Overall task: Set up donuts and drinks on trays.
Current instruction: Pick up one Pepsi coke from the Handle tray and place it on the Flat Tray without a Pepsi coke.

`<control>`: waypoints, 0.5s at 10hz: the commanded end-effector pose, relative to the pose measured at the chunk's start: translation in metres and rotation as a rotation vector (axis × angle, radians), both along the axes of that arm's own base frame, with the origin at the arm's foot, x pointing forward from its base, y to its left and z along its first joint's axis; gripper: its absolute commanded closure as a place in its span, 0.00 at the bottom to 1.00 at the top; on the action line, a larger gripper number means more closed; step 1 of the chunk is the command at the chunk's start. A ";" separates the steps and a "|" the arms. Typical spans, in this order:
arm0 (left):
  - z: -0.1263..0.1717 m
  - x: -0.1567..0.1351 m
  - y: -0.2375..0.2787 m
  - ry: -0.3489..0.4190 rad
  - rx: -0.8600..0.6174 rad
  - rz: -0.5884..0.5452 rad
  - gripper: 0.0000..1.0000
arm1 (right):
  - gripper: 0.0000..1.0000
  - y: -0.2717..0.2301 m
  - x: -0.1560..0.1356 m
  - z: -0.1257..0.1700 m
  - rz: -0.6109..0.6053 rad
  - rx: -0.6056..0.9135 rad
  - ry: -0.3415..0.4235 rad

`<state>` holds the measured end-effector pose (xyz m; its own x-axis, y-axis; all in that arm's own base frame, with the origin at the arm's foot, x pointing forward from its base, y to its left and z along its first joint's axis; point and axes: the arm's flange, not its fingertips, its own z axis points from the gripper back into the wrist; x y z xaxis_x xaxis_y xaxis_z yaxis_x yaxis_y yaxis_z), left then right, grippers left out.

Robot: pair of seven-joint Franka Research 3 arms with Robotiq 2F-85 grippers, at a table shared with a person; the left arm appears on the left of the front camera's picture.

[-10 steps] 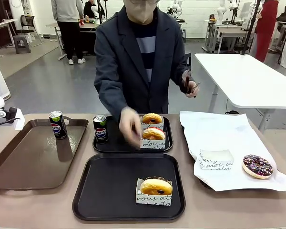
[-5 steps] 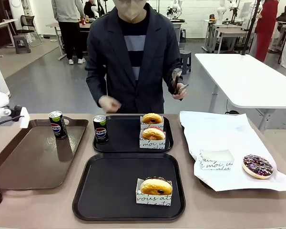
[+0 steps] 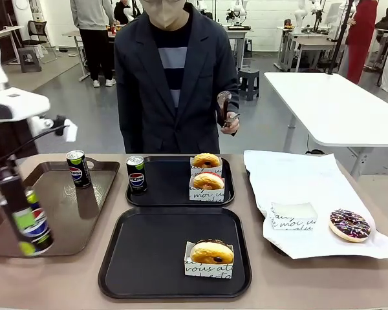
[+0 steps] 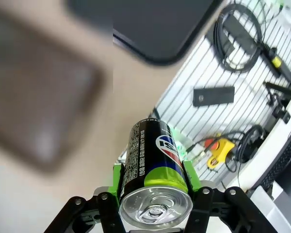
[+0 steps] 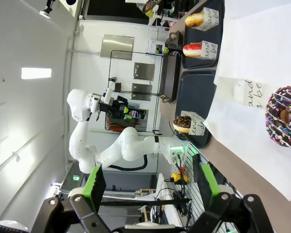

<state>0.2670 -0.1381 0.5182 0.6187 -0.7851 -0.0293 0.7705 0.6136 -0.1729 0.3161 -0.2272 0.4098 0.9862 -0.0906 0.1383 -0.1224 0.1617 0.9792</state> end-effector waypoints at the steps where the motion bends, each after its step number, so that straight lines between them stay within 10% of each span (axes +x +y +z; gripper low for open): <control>1: 0.003 0.011 -0.013 -0.016 -0.032 0.033 0.41 | 0.00 0.000 0.000 0.001 0.001 0.005 -0.010; 5: 0.000 0.000 0.000 0.000 0.000 0.000 0.41 | 0.00 0.000 0.000 0.001 0.001 0.005 -0.010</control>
